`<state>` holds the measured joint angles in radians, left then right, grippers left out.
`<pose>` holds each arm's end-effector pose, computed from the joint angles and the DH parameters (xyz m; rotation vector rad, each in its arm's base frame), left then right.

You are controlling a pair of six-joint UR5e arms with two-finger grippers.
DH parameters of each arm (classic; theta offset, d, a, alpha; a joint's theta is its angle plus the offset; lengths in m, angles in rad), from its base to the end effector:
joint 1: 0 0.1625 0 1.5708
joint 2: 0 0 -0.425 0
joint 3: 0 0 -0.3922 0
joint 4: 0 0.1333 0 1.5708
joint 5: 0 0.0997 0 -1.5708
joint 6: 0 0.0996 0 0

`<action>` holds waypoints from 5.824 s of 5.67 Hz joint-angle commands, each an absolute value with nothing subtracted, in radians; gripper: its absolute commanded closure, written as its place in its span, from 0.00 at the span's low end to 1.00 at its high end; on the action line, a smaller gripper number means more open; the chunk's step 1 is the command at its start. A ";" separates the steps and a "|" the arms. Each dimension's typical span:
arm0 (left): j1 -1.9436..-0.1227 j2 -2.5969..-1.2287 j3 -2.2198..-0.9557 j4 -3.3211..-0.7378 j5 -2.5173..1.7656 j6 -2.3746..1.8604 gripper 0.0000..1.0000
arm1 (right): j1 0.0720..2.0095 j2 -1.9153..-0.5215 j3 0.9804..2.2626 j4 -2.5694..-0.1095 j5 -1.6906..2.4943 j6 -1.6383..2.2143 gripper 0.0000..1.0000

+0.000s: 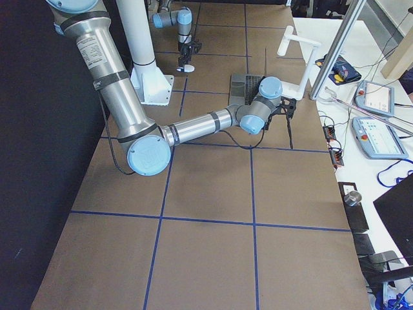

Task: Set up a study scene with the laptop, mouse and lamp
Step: 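Carry the white mouse with the left gripper over the mouse pad, then lower the mouse onto the pad and open the left gripper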

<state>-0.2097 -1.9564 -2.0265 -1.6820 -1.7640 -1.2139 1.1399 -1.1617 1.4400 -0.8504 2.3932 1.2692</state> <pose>0.5227 -0.2280 0.2393 0.0943 0.9634 0.2276 -0.2197 -0.6223 0.3976 0.0556 -1.1984 0.3259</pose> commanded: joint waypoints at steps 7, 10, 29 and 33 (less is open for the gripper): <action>-0.397 -2.663 -1.267 -1.806 -1.769 -1.150 0.99 | 1.172 -1.264 1.454 -0.848 2.396 1.201 0.00; -0.452 -2.894 -0.864 -1.951 -1.767 -1.155 0.99 | 1.173 -1.267 1.451 -0.848 2.387 1.195 0.00; -0.506 -2.854 -0.968 -2.097 -1.783 -1.365 0.00 | 1.250 -1.270 1.430 -0.902 2.339 1.044 0.00; -0.687 -2.399 -1.591 -1.931 -2.081 -1.268 0.00 | 1.353 -1.370 1.427 -1.049 2.370 0.568 0.00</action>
<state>-0.6442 -2.5257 -1.4436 -1.9494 -2.0267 -1.3189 1.3290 -1.3480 1.4272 -1.0376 2.3632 0.6380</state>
